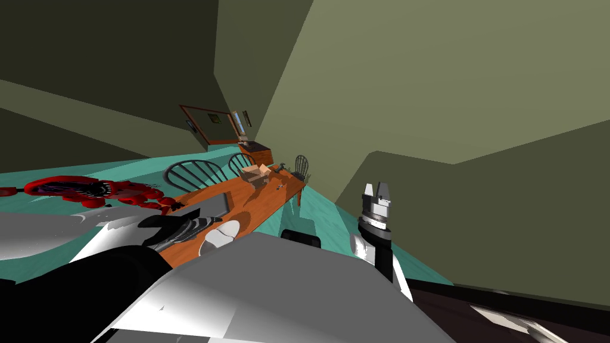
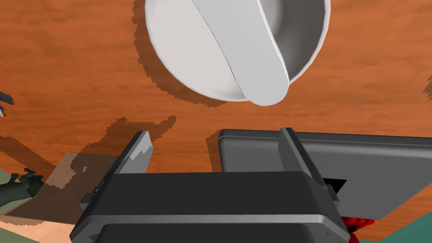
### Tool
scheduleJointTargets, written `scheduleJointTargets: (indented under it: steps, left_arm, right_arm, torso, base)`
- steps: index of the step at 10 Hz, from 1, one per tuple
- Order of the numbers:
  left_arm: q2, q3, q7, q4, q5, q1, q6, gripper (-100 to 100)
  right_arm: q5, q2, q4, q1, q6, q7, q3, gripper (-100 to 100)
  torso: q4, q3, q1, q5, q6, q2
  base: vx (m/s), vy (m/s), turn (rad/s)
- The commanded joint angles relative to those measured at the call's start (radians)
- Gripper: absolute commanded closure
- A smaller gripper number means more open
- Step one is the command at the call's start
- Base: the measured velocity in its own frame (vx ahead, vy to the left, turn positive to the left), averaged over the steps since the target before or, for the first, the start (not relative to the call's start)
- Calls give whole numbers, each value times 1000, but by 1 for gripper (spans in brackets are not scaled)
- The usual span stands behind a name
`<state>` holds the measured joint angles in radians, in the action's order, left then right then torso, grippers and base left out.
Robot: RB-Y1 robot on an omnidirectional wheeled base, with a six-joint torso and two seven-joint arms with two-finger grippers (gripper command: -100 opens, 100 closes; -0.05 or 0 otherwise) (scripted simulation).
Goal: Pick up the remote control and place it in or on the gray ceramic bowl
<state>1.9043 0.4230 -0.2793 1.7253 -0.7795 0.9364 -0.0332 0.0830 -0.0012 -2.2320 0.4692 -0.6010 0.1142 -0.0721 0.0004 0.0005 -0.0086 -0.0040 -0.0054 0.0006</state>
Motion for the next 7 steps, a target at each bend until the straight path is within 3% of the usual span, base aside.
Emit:
scheduleJointTargets:
  steps: [1,2,7]
  left_arm:
    - [0,0,0,0,0,0,0,-100]
    - [0,2,-3,0,2,-2,0,0]
    - [0,2,-3,0,1,-2,0,0]
  right_arm:
    - [0,0,0,0,0,0,0,0]
    - [0,0,0,0,0,0,0,0]
    - [0,0,0,0,0,0,0,0]
  torso:
    - [0,0,0,0,0,0]
    - [0,0,0,0,0,0]
    - [0,0,0,0,0,0]
  base:
    - [0,0,0]
    - [0,0,0]
    - [0,0,0]
